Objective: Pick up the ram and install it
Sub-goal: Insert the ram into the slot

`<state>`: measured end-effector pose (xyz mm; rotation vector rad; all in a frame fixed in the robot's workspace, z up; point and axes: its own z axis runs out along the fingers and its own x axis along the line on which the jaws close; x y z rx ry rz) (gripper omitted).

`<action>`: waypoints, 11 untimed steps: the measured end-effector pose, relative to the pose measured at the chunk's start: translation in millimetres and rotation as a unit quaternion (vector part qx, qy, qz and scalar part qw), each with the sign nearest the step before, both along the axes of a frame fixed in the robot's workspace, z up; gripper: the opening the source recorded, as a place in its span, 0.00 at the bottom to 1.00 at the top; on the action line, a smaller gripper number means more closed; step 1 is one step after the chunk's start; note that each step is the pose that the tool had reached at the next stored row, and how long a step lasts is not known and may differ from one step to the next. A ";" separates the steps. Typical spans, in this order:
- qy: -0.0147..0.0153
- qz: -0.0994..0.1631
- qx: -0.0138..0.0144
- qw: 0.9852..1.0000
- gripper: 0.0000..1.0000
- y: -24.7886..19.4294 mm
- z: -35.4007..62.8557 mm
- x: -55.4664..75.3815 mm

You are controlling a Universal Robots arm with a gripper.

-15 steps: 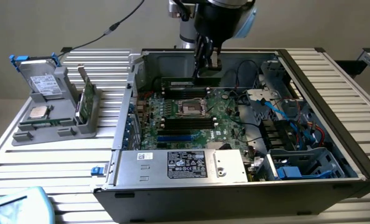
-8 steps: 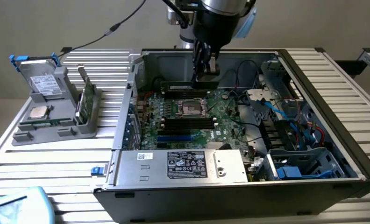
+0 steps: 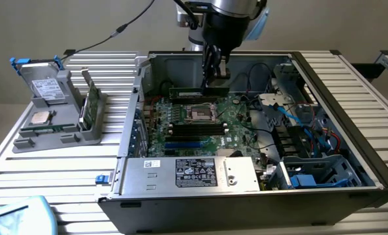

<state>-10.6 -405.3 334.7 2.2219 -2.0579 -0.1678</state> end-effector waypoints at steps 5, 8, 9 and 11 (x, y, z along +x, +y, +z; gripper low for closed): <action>0.000 -0.031 0.000 1.000 0.14 0.1 -9.0 1.4; 0.000 -0.058 0.000 0.998 0.14 0.1 -14.5 1.5; 0.000 -0.066 0.000 0.998 0.14 0.1 -16.3 1.5; 0.000 -0.073 0.000 0.997 0.14 0.1 -20.0 3.1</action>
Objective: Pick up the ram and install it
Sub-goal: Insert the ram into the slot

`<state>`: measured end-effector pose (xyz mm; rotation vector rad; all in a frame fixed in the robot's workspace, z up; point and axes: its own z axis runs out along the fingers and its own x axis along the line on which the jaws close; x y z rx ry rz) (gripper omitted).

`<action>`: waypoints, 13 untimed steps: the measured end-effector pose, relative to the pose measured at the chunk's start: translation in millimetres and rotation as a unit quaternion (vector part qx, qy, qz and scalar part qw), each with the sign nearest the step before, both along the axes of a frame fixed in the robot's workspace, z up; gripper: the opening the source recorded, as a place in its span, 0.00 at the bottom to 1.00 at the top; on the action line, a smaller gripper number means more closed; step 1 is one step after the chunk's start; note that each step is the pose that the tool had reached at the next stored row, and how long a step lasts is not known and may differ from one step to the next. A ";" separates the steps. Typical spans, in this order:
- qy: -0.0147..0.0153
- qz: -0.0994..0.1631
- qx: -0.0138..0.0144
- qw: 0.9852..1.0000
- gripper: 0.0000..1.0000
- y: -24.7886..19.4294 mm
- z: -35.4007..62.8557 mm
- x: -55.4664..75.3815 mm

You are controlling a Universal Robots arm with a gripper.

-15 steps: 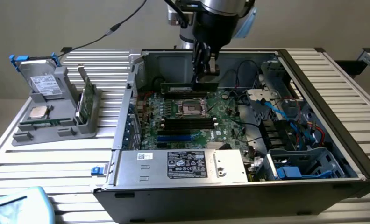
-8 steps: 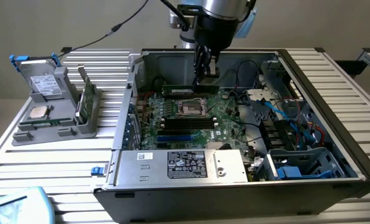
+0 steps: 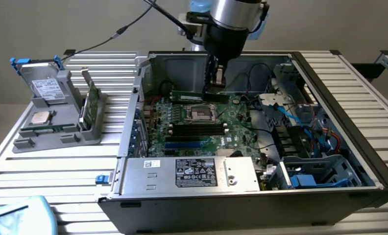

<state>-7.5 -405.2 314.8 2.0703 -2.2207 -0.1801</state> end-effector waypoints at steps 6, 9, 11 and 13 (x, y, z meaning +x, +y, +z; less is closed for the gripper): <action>0.000 0.006 0.000 1.000 0.14 0.1 -10.8 7.2; 0.000 0.019 0.000 1.000 0.14 0.5 -15.8 7.3; 0.000 0.031 0.000 1.000 0.14 0.5 -18.3 7.3; 0.000 0.042 -0.001 0.999 0.14 0.5 -20.8 7.3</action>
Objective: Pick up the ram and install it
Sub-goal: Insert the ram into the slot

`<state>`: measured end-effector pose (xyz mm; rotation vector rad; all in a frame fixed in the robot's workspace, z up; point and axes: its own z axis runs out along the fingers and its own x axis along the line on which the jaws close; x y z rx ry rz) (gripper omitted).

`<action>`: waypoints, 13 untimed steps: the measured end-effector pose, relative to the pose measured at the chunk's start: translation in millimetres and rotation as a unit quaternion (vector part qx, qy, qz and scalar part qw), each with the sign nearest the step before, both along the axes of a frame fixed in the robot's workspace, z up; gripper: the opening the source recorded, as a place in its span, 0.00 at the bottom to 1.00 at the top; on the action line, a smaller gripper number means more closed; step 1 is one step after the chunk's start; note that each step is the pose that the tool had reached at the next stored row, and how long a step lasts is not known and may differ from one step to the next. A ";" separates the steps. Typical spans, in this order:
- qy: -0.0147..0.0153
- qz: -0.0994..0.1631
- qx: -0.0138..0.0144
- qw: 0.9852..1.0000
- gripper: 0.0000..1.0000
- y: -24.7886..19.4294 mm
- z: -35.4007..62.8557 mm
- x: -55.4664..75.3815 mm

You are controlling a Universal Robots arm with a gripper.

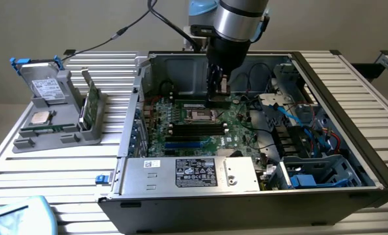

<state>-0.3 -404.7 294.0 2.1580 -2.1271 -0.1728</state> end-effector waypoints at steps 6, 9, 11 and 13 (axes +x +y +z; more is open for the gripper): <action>0.002 0.040 -0.002 0.999 0.14 0.0 -6.0 0.0; 0.003 0.059 -0.002 0.998 0.14 0.0 -8.6 0.0; 0.004 0.066 -0.002 0.998 0.14 0.0 -11.6 -0.6; 0.003 0.066 -0.002 0.998 0.14 0.0 -15.3 -1.9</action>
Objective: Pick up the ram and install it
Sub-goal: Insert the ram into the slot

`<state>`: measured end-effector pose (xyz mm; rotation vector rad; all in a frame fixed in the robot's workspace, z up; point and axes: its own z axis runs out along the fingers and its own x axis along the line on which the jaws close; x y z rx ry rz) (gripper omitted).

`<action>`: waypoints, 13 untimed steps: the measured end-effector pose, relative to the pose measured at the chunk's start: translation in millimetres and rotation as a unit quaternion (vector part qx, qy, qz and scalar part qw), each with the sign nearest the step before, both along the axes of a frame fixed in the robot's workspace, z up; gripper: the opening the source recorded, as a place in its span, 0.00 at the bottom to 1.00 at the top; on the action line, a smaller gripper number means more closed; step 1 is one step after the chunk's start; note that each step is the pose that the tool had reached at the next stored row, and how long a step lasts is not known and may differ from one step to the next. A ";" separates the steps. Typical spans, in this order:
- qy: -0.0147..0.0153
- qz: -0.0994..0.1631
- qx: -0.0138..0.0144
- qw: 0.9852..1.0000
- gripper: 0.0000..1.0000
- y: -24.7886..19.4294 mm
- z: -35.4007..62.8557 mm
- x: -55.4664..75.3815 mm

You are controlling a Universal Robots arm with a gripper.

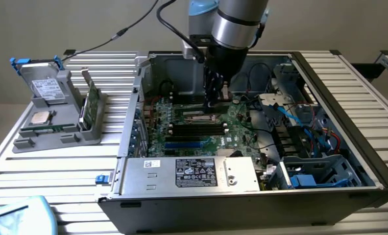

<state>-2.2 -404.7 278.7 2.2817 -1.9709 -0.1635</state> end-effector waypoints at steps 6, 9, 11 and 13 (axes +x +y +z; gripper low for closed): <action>0.000 -0.004 0.000 1.000 0.14 0.0 -11.0 -3.5; 0.000 -0.018 0.000 1.000 0.14 0.1 -16.3 -4.1; 0.000 -0.032 0.000 0.999 0.14 0.1 -20.1 -4.3; 0.000 -0.038 0.000 0.999 0.14 0.1 -23.6 -4.3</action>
